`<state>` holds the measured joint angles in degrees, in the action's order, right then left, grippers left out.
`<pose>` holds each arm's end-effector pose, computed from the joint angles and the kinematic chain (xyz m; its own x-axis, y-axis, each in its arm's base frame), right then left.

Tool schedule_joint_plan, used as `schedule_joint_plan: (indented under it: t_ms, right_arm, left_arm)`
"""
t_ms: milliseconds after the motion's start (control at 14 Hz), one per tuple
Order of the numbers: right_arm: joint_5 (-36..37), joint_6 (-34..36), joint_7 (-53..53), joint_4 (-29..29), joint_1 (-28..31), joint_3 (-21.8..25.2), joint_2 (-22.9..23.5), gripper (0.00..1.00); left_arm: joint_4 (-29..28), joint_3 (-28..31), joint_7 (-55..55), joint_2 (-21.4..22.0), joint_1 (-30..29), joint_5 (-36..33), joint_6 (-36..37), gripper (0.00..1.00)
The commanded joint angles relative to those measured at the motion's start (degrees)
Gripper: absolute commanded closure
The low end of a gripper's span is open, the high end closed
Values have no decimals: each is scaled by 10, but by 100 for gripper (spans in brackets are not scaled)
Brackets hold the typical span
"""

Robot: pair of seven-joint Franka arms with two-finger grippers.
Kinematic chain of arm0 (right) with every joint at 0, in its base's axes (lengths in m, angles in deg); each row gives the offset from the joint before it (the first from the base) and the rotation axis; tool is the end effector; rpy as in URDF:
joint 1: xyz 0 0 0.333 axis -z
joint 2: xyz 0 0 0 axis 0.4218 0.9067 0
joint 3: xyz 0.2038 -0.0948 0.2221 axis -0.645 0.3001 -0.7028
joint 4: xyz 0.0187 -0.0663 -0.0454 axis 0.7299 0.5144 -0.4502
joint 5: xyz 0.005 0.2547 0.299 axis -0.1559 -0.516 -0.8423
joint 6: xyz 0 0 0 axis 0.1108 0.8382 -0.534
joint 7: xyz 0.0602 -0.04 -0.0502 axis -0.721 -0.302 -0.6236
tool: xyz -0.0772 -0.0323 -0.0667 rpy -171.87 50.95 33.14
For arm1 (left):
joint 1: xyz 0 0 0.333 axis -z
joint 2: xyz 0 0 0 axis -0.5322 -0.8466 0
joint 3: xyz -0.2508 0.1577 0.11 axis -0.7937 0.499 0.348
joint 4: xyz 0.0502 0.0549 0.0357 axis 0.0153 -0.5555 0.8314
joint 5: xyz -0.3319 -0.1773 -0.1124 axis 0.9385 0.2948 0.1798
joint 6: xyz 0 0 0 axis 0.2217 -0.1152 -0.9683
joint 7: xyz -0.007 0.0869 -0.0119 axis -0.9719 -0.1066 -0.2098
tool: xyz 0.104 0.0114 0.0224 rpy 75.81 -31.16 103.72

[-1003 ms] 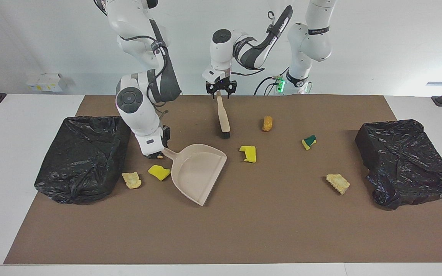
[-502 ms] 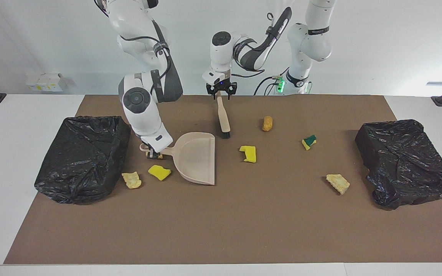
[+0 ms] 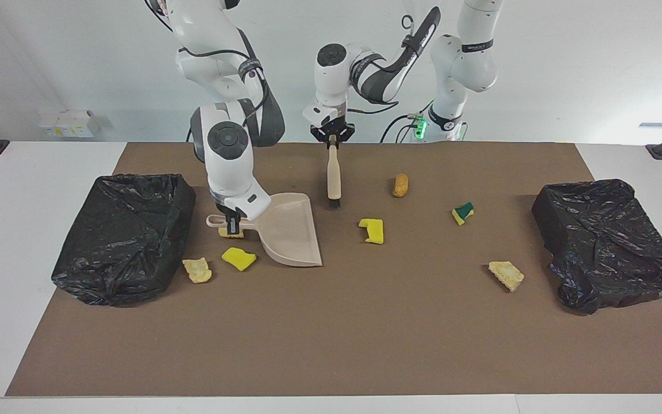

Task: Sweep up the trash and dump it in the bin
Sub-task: 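Grasp the beige brush handle with the left gripper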

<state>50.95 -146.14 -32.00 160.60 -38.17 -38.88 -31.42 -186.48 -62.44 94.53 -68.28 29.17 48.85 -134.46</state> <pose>0.5951 0.1231 0.4010 -0.1527 0.9731 -0.1726 0.9832 0.1318 -0.1266 0.2411 -0.4495 0.3699 0.9921 -0.0511 -0.1150 -0.0525 -0.9986 -0.0099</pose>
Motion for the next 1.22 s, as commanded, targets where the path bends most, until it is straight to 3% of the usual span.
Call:
schedule_joint_plan:
  t_ms: [0, 430, 717, 932, 1147]
  right_arm:
    - [9, -27, -45, 14, 26, -6, -11, 100]
    - [1, -34, -15, 18, 12, -6, -14, 100]
    - [2, -51, 16, 44, 11, -7, -23, 100]
    - [1, -76, 100, 43, -46, -9, -22, 100]
    - [7, -81, 109, 44, -46, -10, -21, 100]
  left_arm:
    - [1, -1, -2, 25, -26, 7, 45, 100]
    - [0, 1, 1, 86, -106, 0, 180, 100]
    - [-1, 1, 0, 146, -200, -12, 245, 100]
    - [0, 1, -3, 158, -251, -44, 276, 100]
    - [13, 2, -88, 160, -339, -63, 297, 100]
